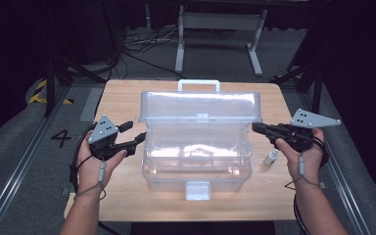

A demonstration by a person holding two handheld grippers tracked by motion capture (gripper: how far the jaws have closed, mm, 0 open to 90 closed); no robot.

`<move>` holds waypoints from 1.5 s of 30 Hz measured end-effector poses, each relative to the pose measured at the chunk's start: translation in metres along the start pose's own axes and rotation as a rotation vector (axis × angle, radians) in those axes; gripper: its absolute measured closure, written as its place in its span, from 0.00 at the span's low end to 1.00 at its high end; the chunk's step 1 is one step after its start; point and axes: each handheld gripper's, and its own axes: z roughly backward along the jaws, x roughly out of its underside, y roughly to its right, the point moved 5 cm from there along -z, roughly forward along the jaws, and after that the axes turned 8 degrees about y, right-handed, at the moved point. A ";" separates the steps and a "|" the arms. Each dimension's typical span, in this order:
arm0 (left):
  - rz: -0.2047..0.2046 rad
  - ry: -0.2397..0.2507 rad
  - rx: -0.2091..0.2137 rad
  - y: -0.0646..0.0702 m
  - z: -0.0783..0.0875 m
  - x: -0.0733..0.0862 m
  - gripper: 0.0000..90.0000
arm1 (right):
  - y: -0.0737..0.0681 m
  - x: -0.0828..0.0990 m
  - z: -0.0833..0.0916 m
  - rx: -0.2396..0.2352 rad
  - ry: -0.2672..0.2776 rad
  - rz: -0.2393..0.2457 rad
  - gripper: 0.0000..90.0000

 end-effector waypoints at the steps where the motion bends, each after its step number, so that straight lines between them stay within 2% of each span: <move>1: 0.000 0.000 0.004 -0.001 -0.002 0.000 0.48 | 0.000 0.000 0.000 0.000 0.000 0.000 1.00; 7: 0.019 0.029 0.011 -0.003 -0.007 -0.006 0.50 | 0.001 -0.003 -0.001 0.002 -0.002 0.000 1.00; 11: 0.008 0.040 0.002 -0.004 -0.012 -0.011 0.48 | 0.002 -0.004 -0.002 0.003 -0.001 0.002 1.00; 14: 0.025 0.068 -0.004 -0.003 -0.015 -0.018 0.48 | 0.003 -0.005 -0.003 0.005 0.001 -0.001 1.00; 19: 0.019 0.077 -0.008 -0.003 -0.017 -0.023 0.49 | 0.003 -0.005 -0.003 0.009 -0.001 -0.003 1.00; 26: 0.045 0.091 -0.030 0.000 -0.021 -0.029 0.49 | 0.003 -0.005 -0.003 0.010 0.003 -0.007 1.00; 28: 0.055 0.080 -0.043 0.001 -0.023 -0.029 0.48 | 0.003 -0.005 -0.003 0.008 0.006 -0.008 1.00; 31: 0.045 0.077 -0.055 0.002 -0.024 -0.030 0.50 | 0.003 -0.005 -0.003 0.009 0.006 -0.008 1.00; 34: 0.047 0.091 -0.049 0.002 -0.026 -0.032 0.51 | 0.004 -0.006 -0.003 0.013 0.006 -0.008 1.00; 37: 0.047 0.079 -0.063 0.002 -0.026 -0.033 0.52 | 0.004 -0.006 -0.004 0.016 0.007 -0.007 1.00; 40: 0.056 0.095 -0.066 0.002 -0.027 -0.036 0.53 | 0.004 -0.007 -0.004 0.017 0.010 -0.009 1.00; 45: 0.042 0.108 -0.095 0.004 -0.026 -0.043 0.57 | 0.004 -0.007 -0.004 0.016 0.010 -0.012 1.00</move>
